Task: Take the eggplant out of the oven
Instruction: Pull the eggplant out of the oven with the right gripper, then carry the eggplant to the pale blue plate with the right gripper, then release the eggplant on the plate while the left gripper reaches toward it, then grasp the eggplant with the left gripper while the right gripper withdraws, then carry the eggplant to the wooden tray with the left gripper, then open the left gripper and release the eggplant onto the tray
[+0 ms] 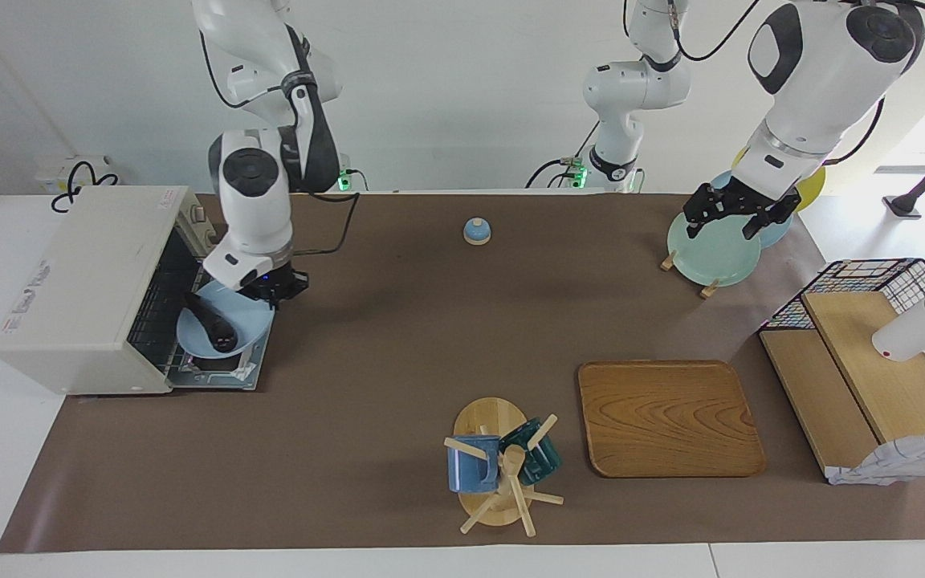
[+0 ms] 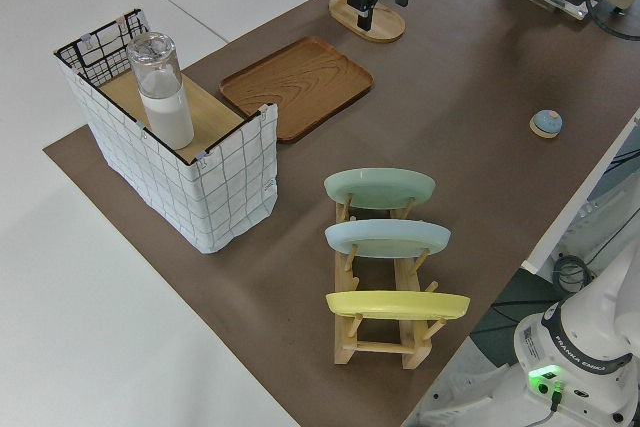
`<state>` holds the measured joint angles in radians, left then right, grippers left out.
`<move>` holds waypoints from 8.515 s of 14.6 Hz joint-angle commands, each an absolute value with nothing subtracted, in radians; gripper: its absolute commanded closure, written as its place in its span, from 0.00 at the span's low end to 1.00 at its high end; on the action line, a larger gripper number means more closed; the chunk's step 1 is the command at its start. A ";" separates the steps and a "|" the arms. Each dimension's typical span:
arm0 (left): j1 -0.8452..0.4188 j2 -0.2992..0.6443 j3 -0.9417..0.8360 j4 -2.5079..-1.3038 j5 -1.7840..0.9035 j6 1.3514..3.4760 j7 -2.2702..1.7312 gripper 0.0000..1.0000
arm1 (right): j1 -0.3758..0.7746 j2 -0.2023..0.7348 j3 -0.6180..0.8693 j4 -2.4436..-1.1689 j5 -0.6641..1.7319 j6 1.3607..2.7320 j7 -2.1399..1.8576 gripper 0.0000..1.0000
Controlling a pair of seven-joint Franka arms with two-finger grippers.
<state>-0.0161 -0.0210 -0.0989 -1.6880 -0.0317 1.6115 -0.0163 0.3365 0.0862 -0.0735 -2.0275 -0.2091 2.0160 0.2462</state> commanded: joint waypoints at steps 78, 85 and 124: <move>-0.660 0.431 -0.104 -1.781 -0.086 2.313 -0.692 1.00 | 0.018 0.006 -0.074 -1.824 -0.220 1.642 -0.164 0.88; -0.367 0.344 -0.100 -1.661 -0.077 2.056 -0.478 1.00 | 0.029 0.000 -0.069 -1.714 -0.046 1.553 -0.155 0.00; -0.031 0.252 -0.097 -1.424 0.032 1.705 -0.081 0.00 | 0.061 -0.032 -0.120 -1.729 -0.031 1.565 -0.129 0.00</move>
<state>-0.0377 0.3368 -0.0946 -1.3876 0.0179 1.7832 -0.0706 0.0691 -0.0212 -0.1226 -1.7264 -0.0584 1.5709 -0.1380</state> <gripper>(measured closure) 0.000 0.000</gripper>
